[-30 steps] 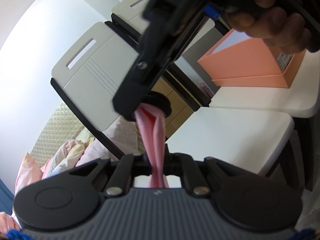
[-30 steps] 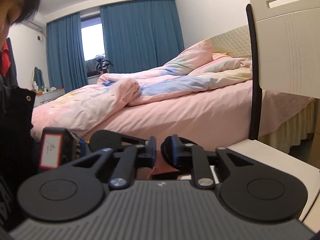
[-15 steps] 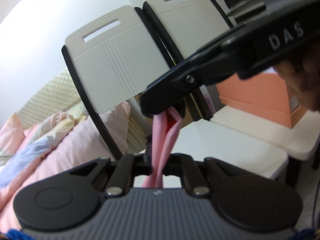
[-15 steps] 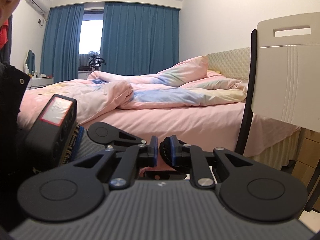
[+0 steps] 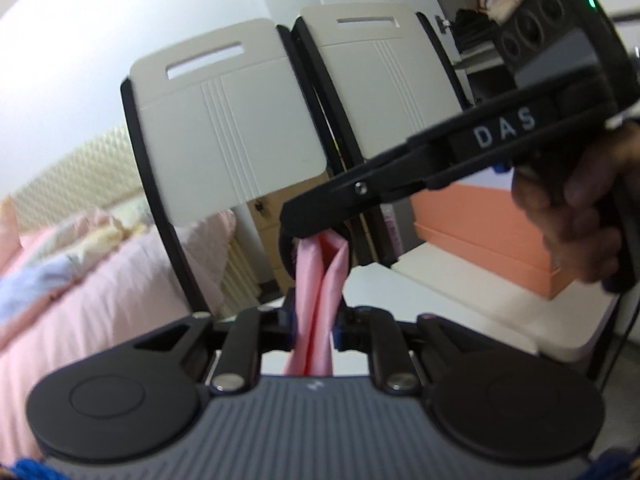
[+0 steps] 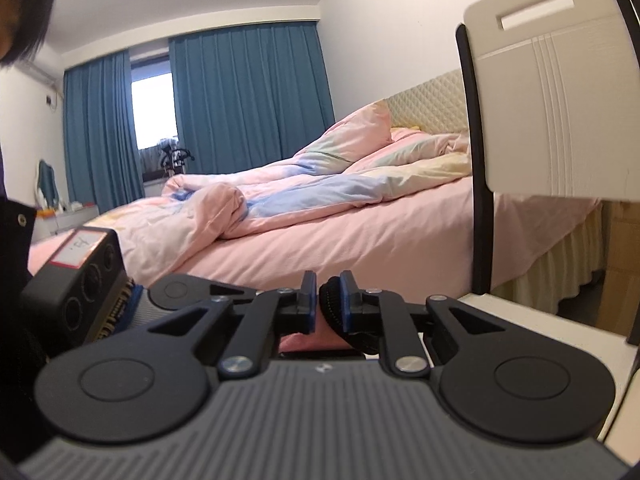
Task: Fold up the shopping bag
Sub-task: 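Push the band down along the strip, then open the right tool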
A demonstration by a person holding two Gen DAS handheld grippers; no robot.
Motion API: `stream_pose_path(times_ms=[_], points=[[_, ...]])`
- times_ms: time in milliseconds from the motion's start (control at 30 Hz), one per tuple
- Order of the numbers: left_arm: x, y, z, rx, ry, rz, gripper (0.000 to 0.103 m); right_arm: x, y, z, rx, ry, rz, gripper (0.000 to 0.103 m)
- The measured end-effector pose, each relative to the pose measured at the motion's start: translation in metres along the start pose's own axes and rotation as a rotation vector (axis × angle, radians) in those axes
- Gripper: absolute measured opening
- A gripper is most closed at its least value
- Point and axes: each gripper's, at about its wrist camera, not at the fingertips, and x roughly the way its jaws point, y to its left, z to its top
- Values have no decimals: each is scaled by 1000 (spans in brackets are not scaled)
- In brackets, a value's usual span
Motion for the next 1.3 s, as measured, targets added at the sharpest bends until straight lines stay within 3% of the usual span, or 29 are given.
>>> stream_pose_path(times_ms=[67,400,733,1300], points=[[2,5,0,-31,24,-9,10,3,-3,-1,32,18,7,15],[4,-13,-5,124,48,54,8,5,-32,-11,247,64,131,17],[6,-31,-11,235,51,58,8,-4,-12,-5,82,129,141,18],[8,-41,-18,303,75,74,7,-9,0,-5,-34,182,146,18]])
